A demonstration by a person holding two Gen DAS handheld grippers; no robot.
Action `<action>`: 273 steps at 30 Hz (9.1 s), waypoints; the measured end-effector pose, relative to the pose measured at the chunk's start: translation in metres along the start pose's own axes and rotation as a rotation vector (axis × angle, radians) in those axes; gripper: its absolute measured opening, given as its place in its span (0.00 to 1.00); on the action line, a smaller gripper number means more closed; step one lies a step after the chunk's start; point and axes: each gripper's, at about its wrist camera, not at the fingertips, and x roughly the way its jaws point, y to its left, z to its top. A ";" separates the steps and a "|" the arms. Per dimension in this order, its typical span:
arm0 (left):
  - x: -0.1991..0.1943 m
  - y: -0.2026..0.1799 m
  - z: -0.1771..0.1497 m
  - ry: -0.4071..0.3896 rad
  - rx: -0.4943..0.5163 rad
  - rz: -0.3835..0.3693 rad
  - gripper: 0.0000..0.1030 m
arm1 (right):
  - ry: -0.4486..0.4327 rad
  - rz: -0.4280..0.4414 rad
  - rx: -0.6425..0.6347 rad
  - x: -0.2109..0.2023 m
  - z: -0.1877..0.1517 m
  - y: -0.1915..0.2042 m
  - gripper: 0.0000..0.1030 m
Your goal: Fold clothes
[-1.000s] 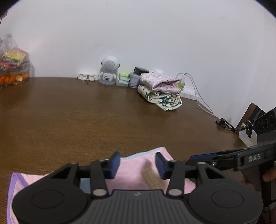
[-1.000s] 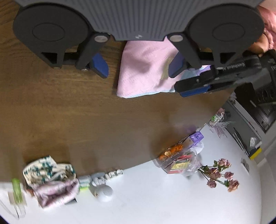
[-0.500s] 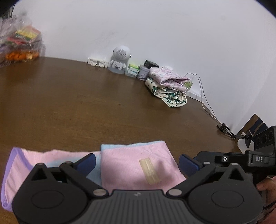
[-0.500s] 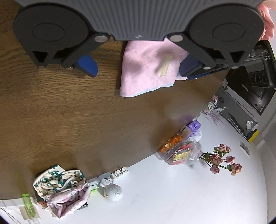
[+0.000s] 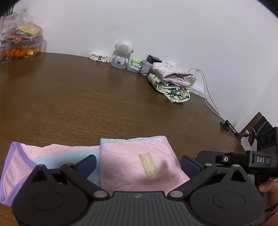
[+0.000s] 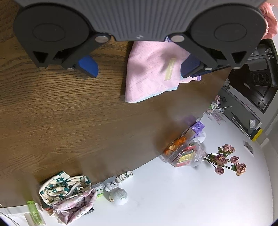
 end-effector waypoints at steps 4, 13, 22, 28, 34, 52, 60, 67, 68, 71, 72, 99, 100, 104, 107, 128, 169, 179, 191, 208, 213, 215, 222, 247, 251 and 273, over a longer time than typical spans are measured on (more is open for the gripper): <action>0.002 -0.005 0.000 -0.001 0.018 0.002 1.00 | 0.005 0.000 0.009 0.001 0.000 -0.002 1.00; 0.007 -0.009 0.004 -0.006 0.068 0.006 0.95 | 0.012 0.019 0.025 -0.003 0.003 -0.010 1.00; 0.019 -0.002 0.000 0.015 0.141 0.019 0.69 | 0.068 0.093 0.053 0.009 0.005 -0.016 0.75; 0.027 0.005 -0.005 0.032 0.172 0.009 0.68 | 0.108 0.121 0.105 0.025 0.005 -0.020 0.32; 0.030 0.012 -0.007 0.032 0.184 -0.012 0.68 | 0.131 0.151 0.197 0.036 0.003 -0.035 0.14; 0.037 -0.015 -0.002 0.037 0.193 -0.077 0.69 | 0.117 0.051 0.131 0.006 0.033 -0.016 0.06; 0.026 -0.015 -0.002 0.016 0.220 -0.166 0.37 | 0.117 -0.070 -0.059 -0.024 0.065 0.026 0.06; 0.060 -0.021 -0.001 0.114 0.188 -0.259 0.40 | 0.132 -0.145 -0.236 -0.033 0.087 0.076 0.06; 0.054 -0.017 0.000 0.098 0.168 -0.269 0.53 | 0.140 -0.148 -0.266 -0.028 0.088 0.088 0.06; 0.016 0.004 0.000 -0.001 0.100 -0.272 0.73 | 0.172 -0.164 -0.360 -0.012 0.087 0.122 0.06; 0.003 0.014 -0.001 -0.030 0.077 -0.260 0.76 | 0.184 -0.171 -0.391 -0.006 0.086 0.132 0.06; -0.091 0.098 -0.049 -0.143 -0.057 -0.027 0.77 | 0.465 -0.108 -0.584 0.100 -0.022 0.206 0.11; -0.091 0.097 -0.049 -0.145 -0.059 -0.022 0.77 | 0.451 -0.079 -0.560 0.095 -0.022 0.203 0.13; -0.090 0.090 -0.045 -0.151 -0.059 -0.019 0.76 | 0.327 0.044 -0.459 0.052 -0.012 0.185 0.31; -0.082 0.072 -0.036 -0.146 -0.011 -0.063 0.73 | 0.190 0.011 -0.416 0.019 0.007 0.158 0.31; -0.005 0.028 -0.018 -0.002 0.178 0.024 0.50 | 0.113 -0.154 -0.534 0.032 -0.036 0.101 0.10; -0.069 0.029 -0.057 -0.095 -0.097 -0.021 1.00 | -0.043 -0.058 -0.268 -0.031 -0.028 0.088 1.00; -0.076 0.016 -0.066 -0.041 -0.122 0.051 1.00 | -0.017 -0.079 -0.171 -0.041 -0.048 0.075 1.00; -0.080 0.005 -0.065 -0.027 -0.066 0.179 1.00 | -0.007 -0.113 -0.223 -0.043 -0.053 0.085 1.00; -0.077 0.011 -0.063 -0.013 -0.062 0.214 1.00 | 0.014 -0.135 -0.218 -0.038 -0.053 0.085 1.00; -0.074 0.015 -0.060 -0.005 -0.064 0.219 1.00 | 0.027 -0.142 -0.206 -0.033 -0.053 0.082 1.00; -0.071 0.017 -0.058 0.000 -0.066 0.223 1.00 | 0.036 -0.146 -0.200 -0.029 -0.051 0.079 1.00; -0.056 0.030 -0.044 0.034 -0.067 0.197 0.98 | 0.079 -0.146 -0.149 -0.007 -0.045 0.063 1.00; 0.005 0.037 0.003 0.190 -0.014 0.078 0.39 | 0.051 -0.022 0.017 0.023 -0.037 0.053 0.43; 0.005 0.040 0.004 0.210 -0.059 0.053 0.32 | 0.056 -0.002 0.067 0.027 -0.037 0.047 0.36; 0.004 0.036 0.004 0.224 -0.153 0.077 0.31 | 0.063 0.024 0.088 0.029 -0.039 0.041 0.32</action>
